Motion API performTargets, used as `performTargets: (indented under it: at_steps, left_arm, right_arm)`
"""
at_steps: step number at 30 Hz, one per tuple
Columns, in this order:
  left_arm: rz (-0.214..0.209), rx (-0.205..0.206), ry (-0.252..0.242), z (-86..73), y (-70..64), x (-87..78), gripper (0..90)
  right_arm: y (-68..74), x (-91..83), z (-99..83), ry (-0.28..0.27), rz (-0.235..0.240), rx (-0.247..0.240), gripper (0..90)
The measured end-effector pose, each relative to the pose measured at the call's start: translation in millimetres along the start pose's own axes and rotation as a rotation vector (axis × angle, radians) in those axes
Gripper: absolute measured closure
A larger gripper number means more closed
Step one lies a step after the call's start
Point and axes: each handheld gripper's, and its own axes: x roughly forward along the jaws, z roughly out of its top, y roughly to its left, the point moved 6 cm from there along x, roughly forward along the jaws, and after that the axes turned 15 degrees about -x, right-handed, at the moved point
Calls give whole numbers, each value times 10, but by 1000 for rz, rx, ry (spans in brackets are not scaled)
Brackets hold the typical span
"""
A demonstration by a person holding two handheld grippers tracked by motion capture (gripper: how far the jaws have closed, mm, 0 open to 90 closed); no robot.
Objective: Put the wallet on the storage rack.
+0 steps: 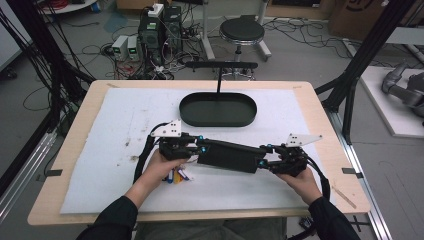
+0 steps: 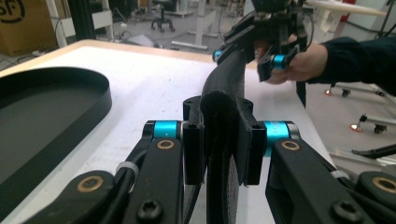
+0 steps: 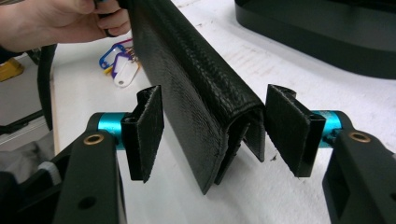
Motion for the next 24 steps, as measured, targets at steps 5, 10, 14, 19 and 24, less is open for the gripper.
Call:
performTargets:
  at_steps: [5,10,14,19,24]
  left_arm:
    - [-38,-4,-40,51,-44,-49,754]
    - [-45,-16,-60,78,-51,-95,753]
    - [-44,-28,-72,86,-33,-134,746]
    - [-27,-32,-83,95,-16,-166,722]
    - [0,-37,-74,79,24,-187,690]
  right_arm:
    - [-1,50,44,-23,-4,-24,460]
    - [23,41,87,-50,-1,-60,603]
    - [42,20,113,-69,40,-81,710]
    - [79,-2,180,-83,56,-107,756]
    - [116,11,216,-81,54,-122,764]
